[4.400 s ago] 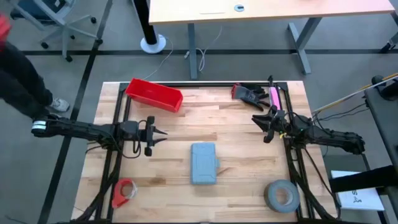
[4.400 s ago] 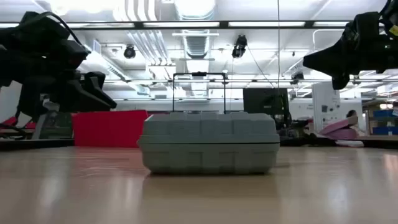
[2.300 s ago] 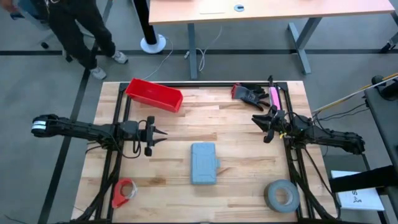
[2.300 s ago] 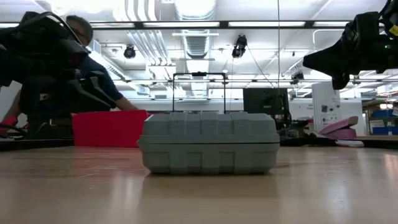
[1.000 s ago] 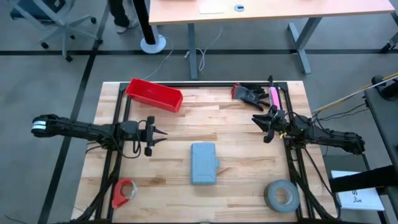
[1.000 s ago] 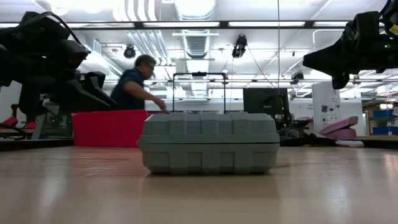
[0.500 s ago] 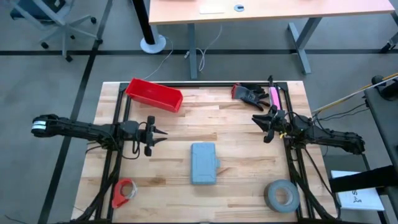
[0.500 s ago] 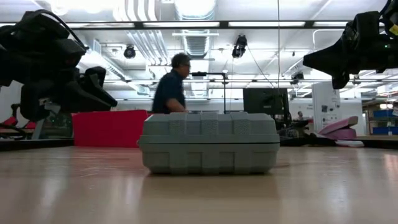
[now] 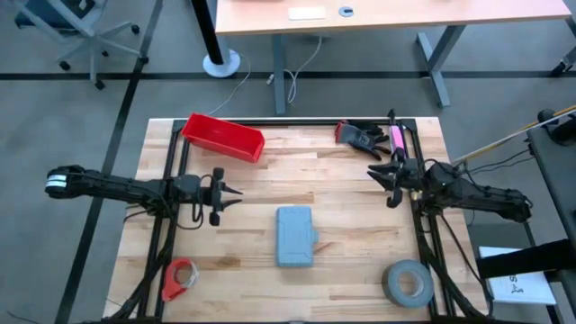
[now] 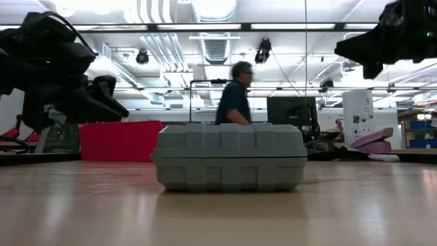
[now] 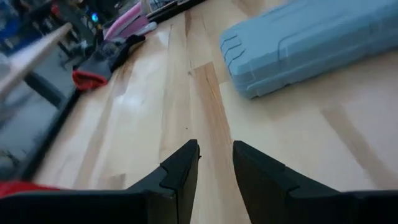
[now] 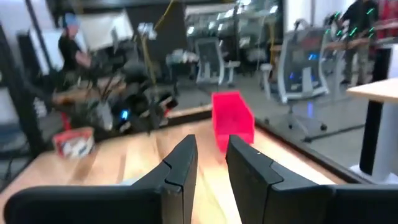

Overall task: Prefit tool cases
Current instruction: Open the prefit tool case

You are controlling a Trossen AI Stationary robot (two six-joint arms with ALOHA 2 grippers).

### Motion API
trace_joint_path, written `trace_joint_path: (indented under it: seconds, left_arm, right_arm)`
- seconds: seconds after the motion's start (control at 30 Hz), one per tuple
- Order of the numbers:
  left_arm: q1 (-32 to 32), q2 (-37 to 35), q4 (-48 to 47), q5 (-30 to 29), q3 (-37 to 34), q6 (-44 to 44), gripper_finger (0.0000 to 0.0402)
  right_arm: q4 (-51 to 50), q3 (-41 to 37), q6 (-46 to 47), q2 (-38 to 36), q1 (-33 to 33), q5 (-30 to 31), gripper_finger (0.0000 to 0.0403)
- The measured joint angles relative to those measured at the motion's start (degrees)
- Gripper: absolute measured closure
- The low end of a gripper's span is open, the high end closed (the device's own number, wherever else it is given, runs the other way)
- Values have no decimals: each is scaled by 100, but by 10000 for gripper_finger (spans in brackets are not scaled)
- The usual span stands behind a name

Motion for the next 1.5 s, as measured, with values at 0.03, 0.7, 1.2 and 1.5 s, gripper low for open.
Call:
trace_joint_path:
  seconds: [0.03, 0.7, 1.2, 1.5]
  left_arm:
    - [0, 2, 4, 1, 0, -301, 294]
    - [0, 0, 1839, 4, 0, -4727, 294]
    - [-5, 0, 1990, 202, 0, -5447, 294]
    - [-230, 54, 1621, 560, 574, -4882, 294]
  right_arm:
    - [-155, 136, -39, 141, 0, -48, 337]
    - [-1102, 2664, -519, 3801, 175, -1450, 330]
    - [-1269, 3163, -794, 5806, 1039, -1370, 297]
    - [-1188, 3163, -717, 6415, 1588, -797, 282]
